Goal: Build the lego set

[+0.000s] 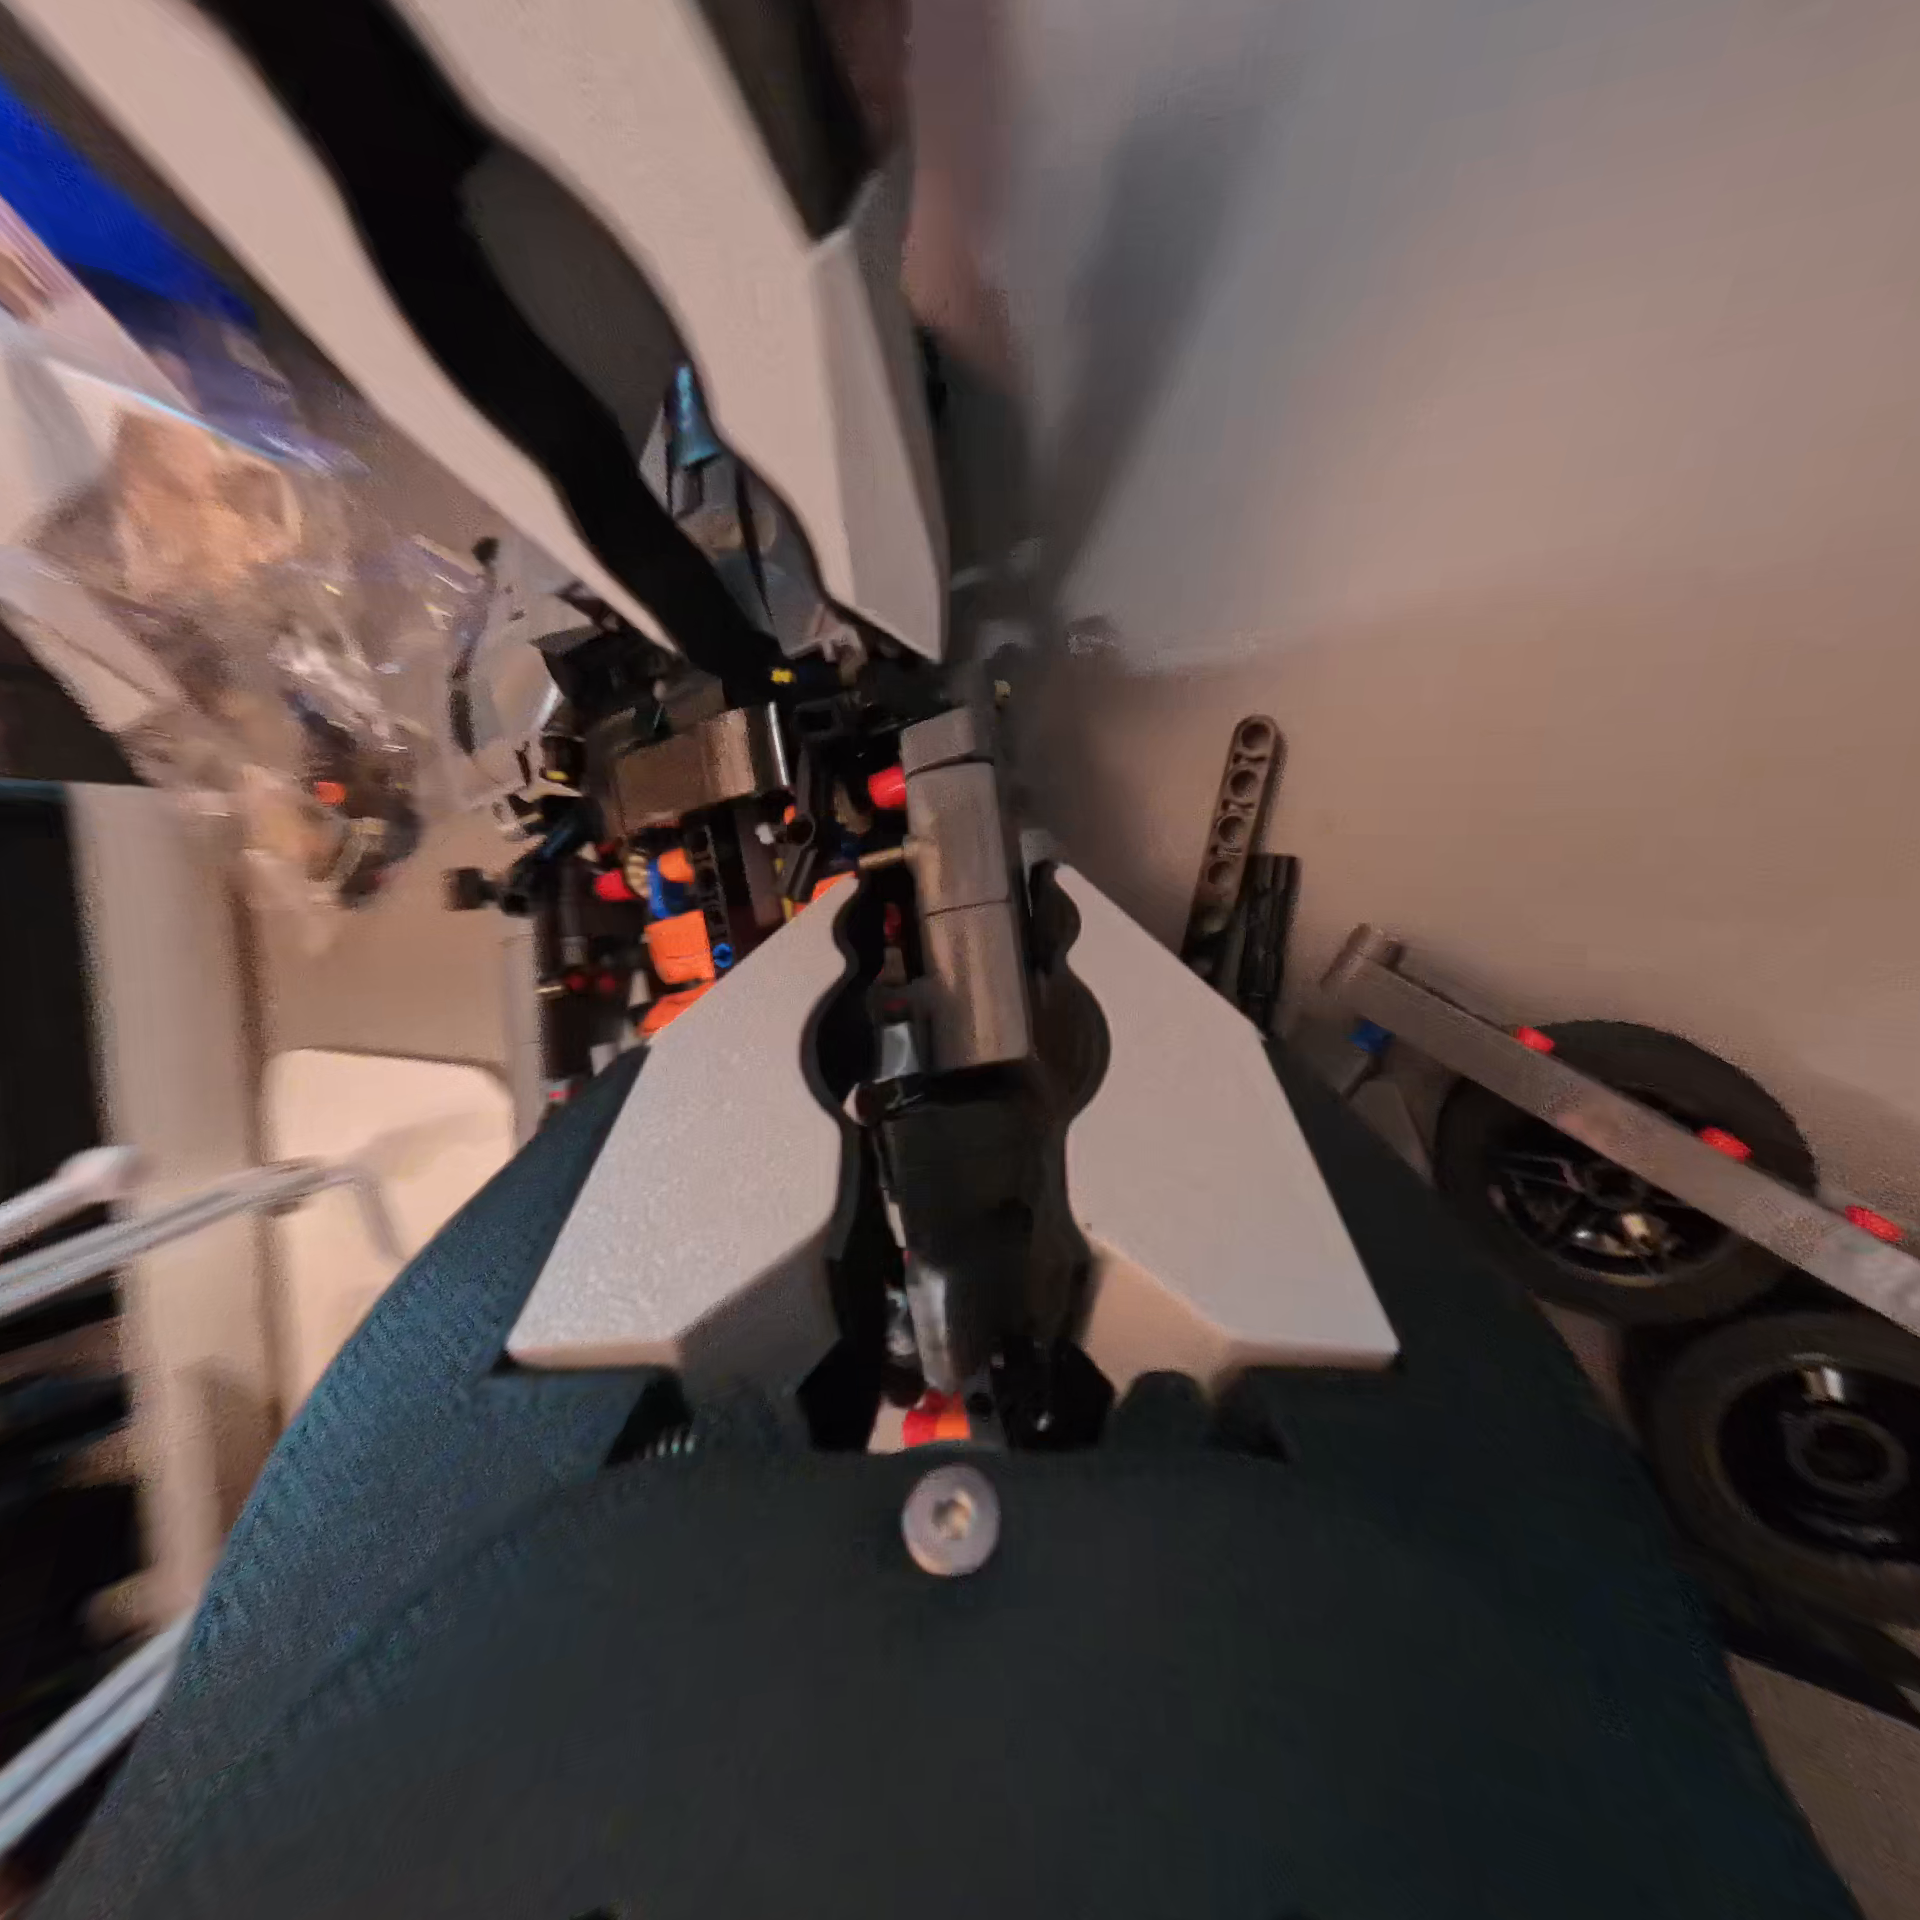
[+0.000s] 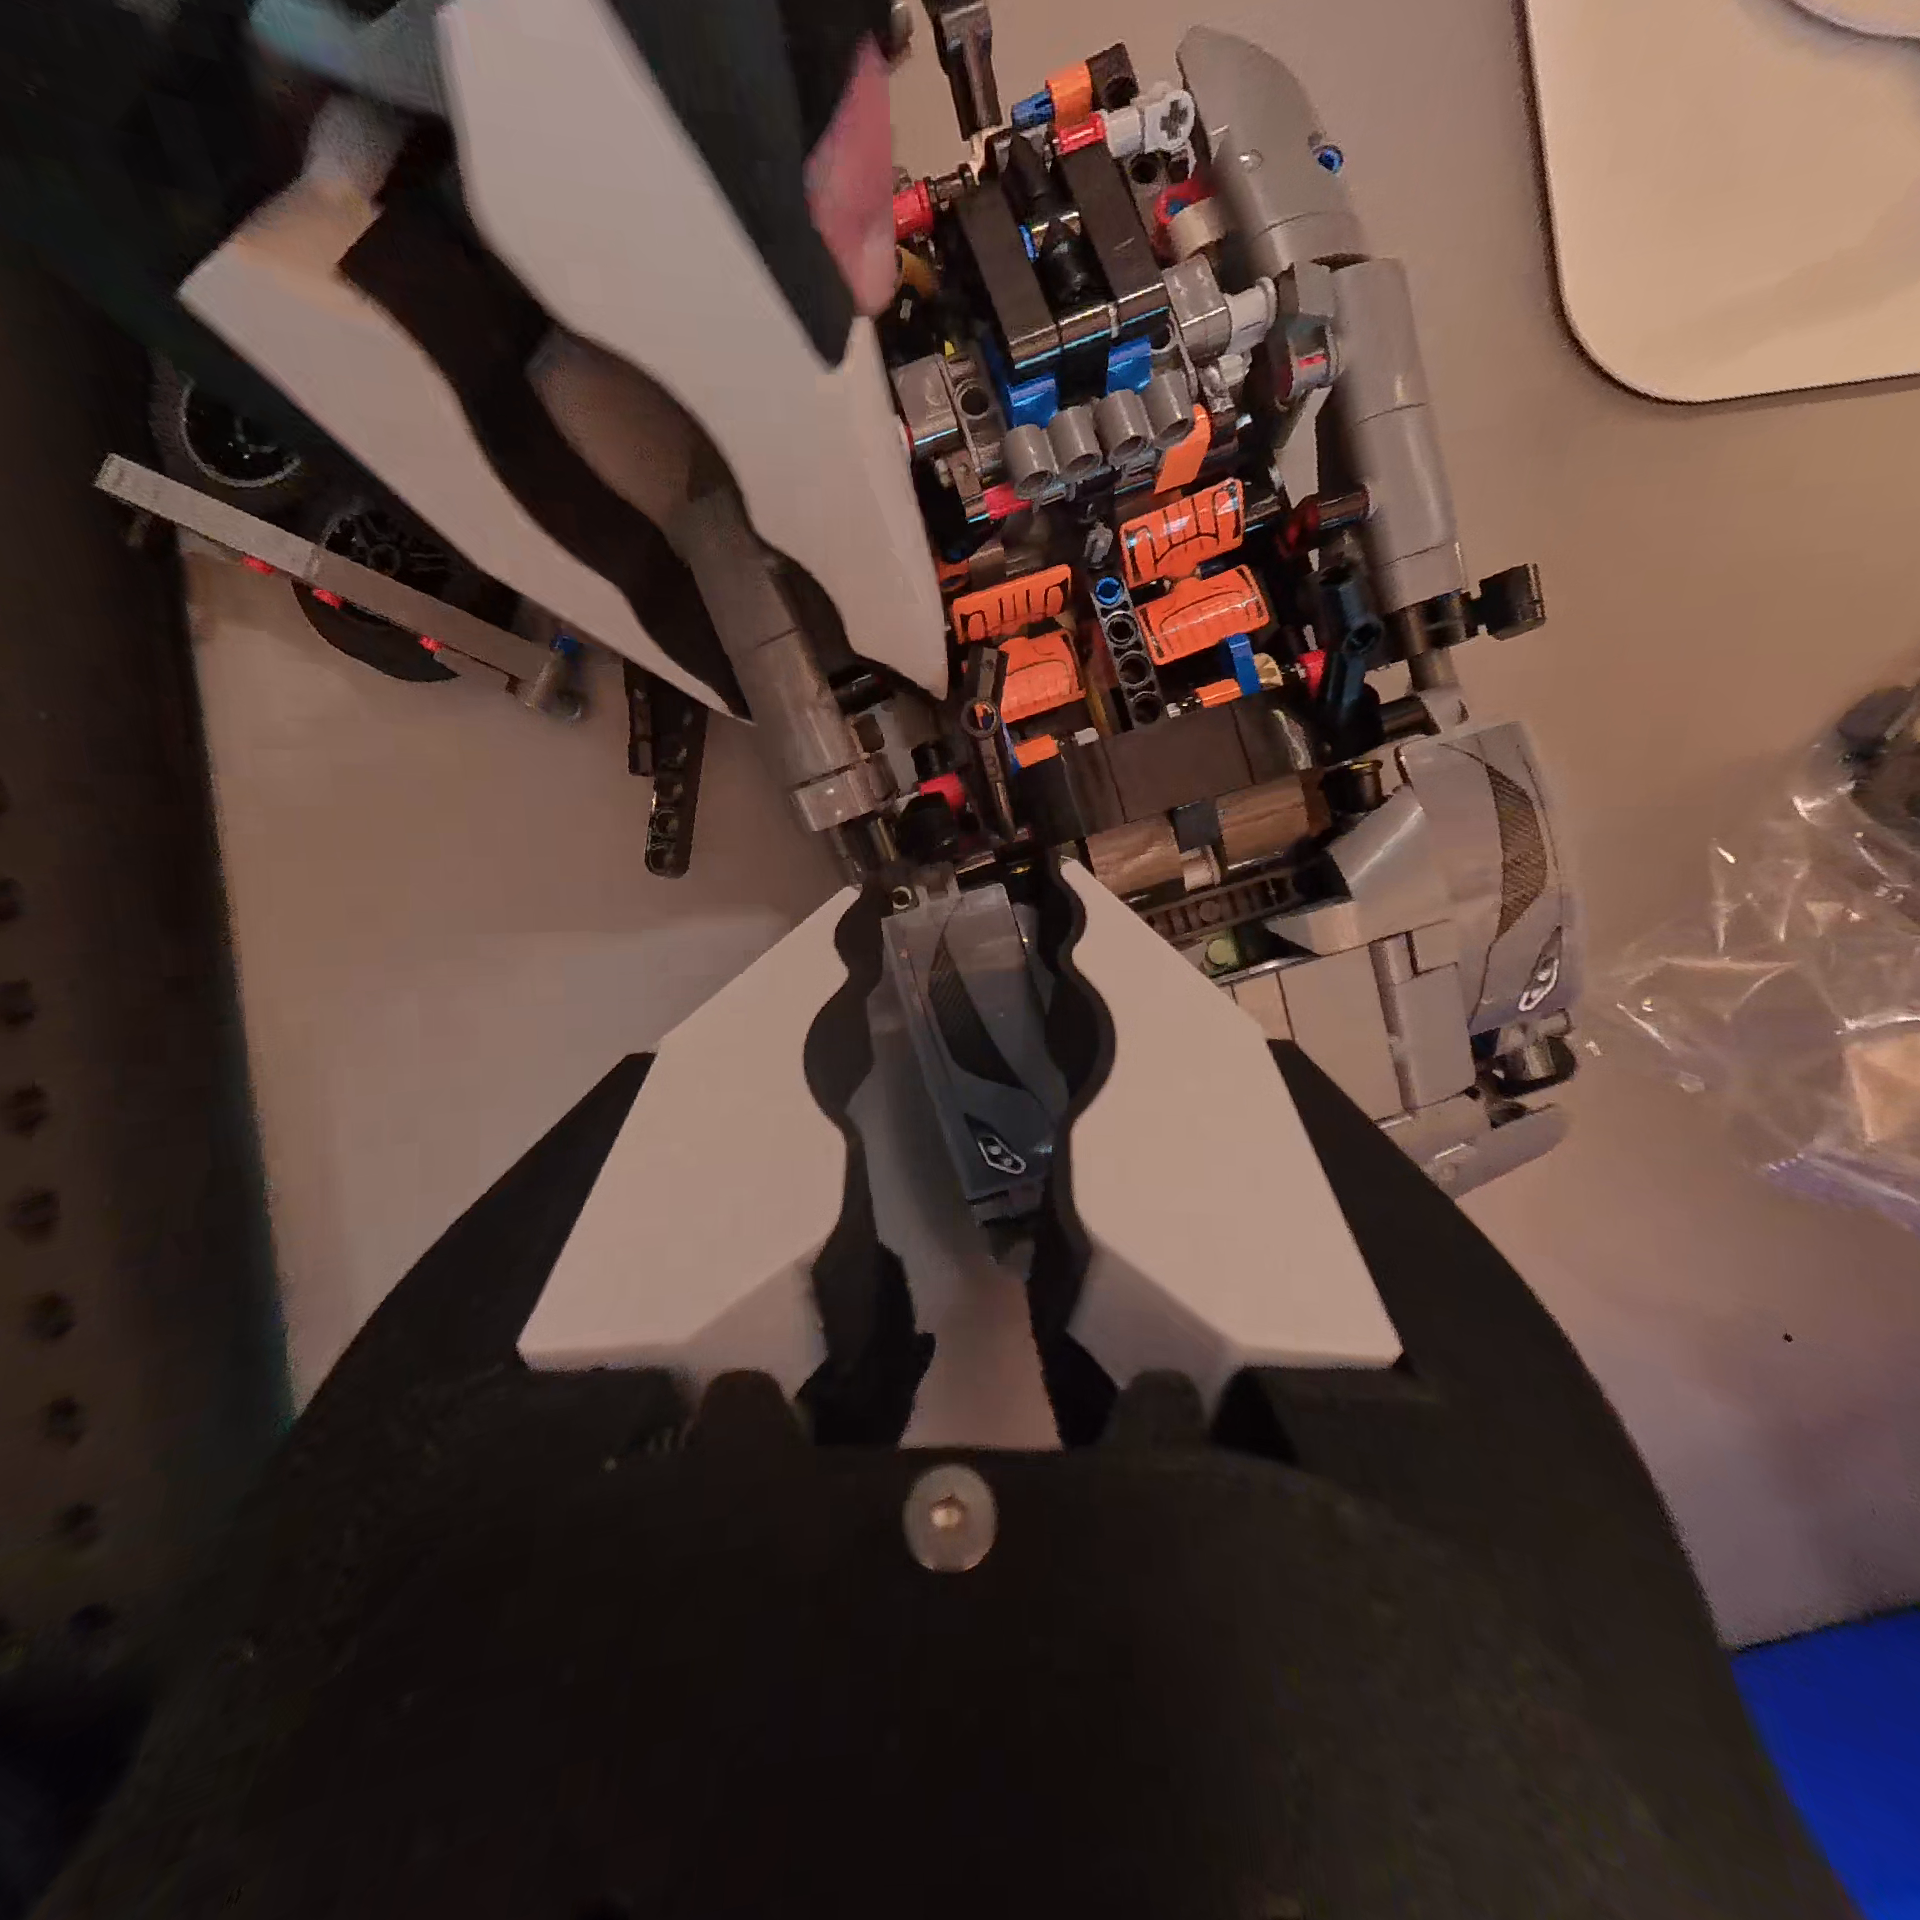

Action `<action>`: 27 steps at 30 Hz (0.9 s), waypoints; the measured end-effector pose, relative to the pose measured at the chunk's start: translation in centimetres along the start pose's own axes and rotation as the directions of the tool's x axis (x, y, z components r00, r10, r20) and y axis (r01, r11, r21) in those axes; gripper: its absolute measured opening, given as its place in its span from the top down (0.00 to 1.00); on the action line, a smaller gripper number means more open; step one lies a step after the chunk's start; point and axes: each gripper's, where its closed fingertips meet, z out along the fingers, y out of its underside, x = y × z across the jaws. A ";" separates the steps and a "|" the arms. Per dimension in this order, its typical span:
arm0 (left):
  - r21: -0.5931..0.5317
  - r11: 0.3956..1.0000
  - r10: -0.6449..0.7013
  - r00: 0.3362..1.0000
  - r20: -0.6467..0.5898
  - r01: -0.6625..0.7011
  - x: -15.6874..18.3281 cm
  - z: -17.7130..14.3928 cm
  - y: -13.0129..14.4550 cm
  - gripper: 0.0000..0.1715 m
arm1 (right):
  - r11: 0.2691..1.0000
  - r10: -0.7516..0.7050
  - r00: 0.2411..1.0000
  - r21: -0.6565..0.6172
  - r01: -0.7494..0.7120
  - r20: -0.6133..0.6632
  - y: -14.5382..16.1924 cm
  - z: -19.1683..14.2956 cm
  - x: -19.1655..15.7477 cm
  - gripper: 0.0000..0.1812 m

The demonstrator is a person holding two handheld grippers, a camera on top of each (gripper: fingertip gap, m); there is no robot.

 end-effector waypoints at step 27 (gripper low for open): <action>0.235 0.967 0.128 0.985 -0.114 -0.098 2.4 -2.1 -3.0 0.86 | 0.999 -0.022 0.999 0.043 0.023 -0.034 0.0 0.1 1.1 0.84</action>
